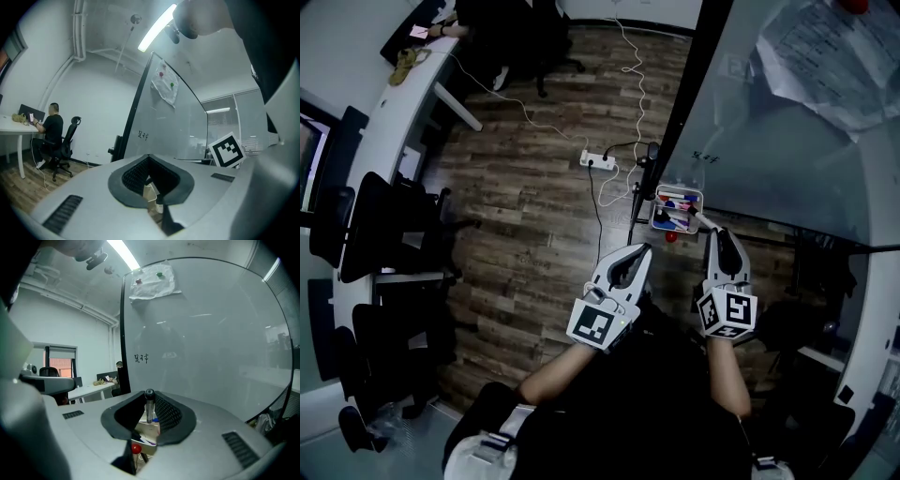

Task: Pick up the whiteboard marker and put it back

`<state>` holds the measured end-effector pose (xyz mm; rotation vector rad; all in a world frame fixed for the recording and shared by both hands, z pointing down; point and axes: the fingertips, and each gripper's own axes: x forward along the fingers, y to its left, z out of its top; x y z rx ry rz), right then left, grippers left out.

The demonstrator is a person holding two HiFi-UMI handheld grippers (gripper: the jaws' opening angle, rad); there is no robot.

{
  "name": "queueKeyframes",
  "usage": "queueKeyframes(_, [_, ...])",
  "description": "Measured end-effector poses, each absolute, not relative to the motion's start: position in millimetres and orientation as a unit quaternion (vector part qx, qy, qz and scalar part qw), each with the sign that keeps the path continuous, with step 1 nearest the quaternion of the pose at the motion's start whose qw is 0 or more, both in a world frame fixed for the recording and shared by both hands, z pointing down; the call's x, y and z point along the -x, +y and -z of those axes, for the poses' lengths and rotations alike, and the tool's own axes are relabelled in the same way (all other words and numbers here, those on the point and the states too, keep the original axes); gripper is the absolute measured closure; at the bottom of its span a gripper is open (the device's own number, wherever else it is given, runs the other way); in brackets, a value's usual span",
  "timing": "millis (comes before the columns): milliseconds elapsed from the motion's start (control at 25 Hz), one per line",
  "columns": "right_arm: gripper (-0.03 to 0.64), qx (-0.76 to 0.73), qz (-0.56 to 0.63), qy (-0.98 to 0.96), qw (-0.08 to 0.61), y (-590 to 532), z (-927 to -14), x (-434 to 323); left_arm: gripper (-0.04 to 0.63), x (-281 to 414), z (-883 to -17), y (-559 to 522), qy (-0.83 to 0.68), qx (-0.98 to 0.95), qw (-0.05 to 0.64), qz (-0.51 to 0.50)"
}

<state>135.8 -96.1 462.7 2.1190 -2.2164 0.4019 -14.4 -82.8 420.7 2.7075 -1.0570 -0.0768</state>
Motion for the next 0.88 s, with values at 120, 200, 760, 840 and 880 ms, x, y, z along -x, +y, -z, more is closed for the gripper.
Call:
queueKeyframes(120, [0.540, -0.688, -0.123, -0.715, 0.021, -86, -454, -132, 0.588, 17, -414, -78, -0.359, -0.926, 0.114, 0.032])
queueKeyframes(200, [0.540, -0.690, -0.119, -0.713, 0.018, -79, -450, -129, 0.588, 18, -411, -72, -0.352, -0.928, 0.113, 0.040])
queueKeyframes(760, [0.540, -0.692, -0.102, -0.715, 0.004, -35, -432, -114, 0.588, 21, -395, -48, -0.332, -0.939, 0.077, 0.041])
queueKeyframes(840, [0.540, -0.692, -0.099, -0.715, 0.003, -34, -430, -114, 0.588, 21, -395, -47, -0.329, -0.941, 0.073, 0.043])
queueKeyframes(880, [0.540, -0.692, -0.099, -0.715, 0.003, -33, -429, -115, 0.588, 21, -394, -46, -0.327, -0.941, 0.072, 0.045])
